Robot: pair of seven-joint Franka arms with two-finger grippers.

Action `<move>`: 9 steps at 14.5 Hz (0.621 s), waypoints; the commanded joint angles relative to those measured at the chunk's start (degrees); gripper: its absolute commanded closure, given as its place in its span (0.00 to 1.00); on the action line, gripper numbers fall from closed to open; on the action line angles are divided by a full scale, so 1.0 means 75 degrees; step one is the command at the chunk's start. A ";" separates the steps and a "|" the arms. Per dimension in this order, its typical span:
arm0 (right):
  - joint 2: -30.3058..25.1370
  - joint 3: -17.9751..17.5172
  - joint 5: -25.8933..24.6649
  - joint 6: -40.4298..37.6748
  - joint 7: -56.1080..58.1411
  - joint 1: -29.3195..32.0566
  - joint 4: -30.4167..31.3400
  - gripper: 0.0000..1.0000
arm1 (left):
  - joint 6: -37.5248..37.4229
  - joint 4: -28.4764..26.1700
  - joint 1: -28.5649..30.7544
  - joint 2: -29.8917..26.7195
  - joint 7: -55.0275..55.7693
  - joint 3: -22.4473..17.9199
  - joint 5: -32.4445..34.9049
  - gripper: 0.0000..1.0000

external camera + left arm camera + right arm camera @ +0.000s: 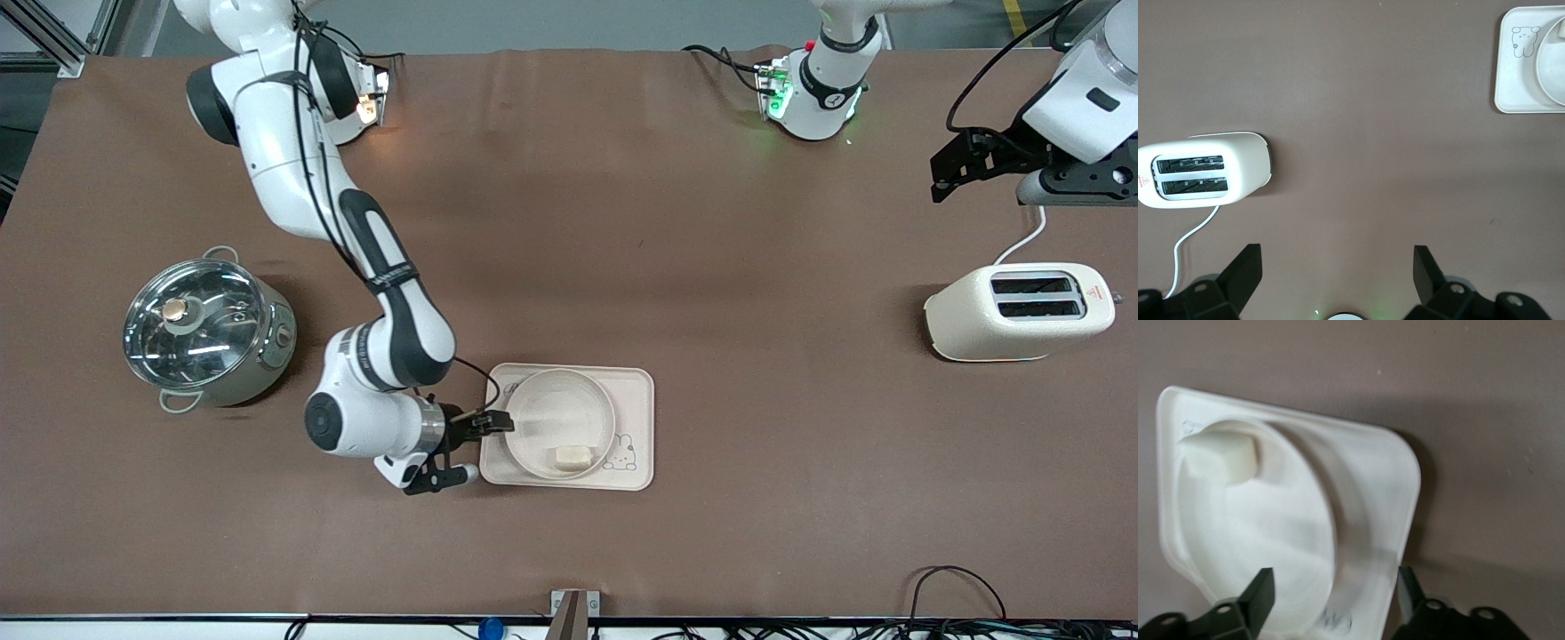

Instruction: Place bun in plate and plate on tray

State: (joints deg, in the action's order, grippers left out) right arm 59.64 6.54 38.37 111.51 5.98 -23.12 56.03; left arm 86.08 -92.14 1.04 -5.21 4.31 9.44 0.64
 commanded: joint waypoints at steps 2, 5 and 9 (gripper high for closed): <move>-0.1106 0.0029 -0.0006 -0.2253 -0.0071 0.0608 0.0287 0.00 | -0.0017 0.0063 0.0025 -0.0008 -0.0130 0.0019 -0.0109 0.00; -0.1856 0.0917 -0.0112 -0.3988 -0.0082 0.0879 0.0333 0.00 | -0.0017 0.0062 0.0013 -0.0008 -0.0130 0.0019 -0.0109 0.00; -0.2618 0.2546 -0.0485 -0.5584 0.0058 0.0868 0.0322 0.00 | -0.0029 0.0051 0.0013 -0.0020 -0.0130 0.0031 -0.0109 0.00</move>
State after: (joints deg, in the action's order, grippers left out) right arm 43.52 21.87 37.12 72.48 6.09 -15.91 55.93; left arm 86.08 -92.11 0.95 -5.20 4.31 9.45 0.64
